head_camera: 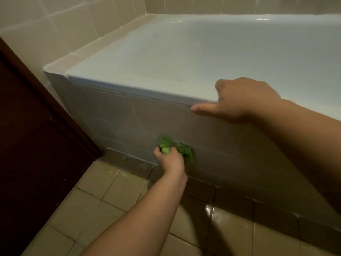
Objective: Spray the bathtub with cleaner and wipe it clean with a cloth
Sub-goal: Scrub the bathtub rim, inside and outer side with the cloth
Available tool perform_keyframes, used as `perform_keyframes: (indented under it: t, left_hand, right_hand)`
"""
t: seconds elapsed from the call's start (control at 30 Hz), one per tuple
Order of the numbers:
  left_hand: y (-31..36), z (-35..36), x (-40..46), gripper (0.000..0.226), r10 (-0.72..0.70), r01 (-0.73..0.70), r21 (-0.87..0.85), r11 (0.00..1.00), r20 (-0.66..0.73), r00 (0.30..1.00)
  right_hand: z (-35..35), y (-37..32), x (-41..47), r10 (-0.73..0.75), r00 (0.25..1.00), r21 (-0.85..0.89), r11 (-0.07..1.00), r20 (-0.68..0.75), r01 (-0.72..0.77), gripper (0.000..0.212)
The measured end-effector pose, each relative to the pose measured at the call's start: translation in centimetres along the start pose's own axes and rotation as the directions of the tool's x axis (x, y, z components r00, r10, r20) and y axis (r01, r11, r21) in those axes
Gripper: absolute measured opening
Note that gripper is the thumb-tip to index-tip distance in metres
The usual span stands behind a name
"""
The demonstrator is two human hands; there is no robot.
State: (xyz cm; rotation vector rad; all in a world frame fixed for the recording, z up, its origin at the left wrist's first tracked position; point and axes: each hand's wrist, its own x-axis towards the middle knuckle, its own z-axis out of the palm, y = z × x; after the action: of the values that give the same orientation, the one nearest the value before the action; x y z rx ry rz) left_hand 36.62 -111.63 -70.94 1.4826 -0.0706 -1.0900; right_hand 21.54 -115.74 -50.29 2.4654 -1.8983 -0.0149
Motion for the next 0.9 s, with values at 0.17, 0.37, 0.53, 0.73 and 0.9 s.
perform_keyframes:
  t: [0.17,0.37,0.53,0.73,0.9]
  left_hand:
    - [1.3,0.4,-1.8,0.035,-0.021,0.021,-0.043,0.999,-0.005,1.000]
    - [2.0,3.2,-7.0,0.048,0.003,0.008,-0.125,0.992,0.084,0.996]
    - [2.9,3.6,-8.5,0.054,0.072,-0.073,-0.177,0.982,-0.007,0.997]
    - [2.8,4.3,-10.9,0.050,0.133,-0.120,-0.165,0.979,0.065,0.989]
    - [2.2,2.6,-11.0,0.056,0.568,-0.576,0.057,0.816,0.106,0.816]
  right_hand:
    - [-0.1,5.5,-4.1,0.090,0.994,0.016,0.996,0.058,-0.091,0.092]
    - [0.3,8.2,-6.5,0.127,0.992,0.002,0.992,0.001,-0.127,0.096]
    - [0.4,7.4,-6.4,0.105,0.993,-0.004,0.994,-0.059,-0.105,0.087]
    - [0.6,7.1,-6.1,0.052,0.992,-0.017,0.998,-0.116,-0.054,0.083]
    - [0.6,6.9,-6.2,0.046,0.986,0.002,0.999,-0.159,-0.047,0.079]
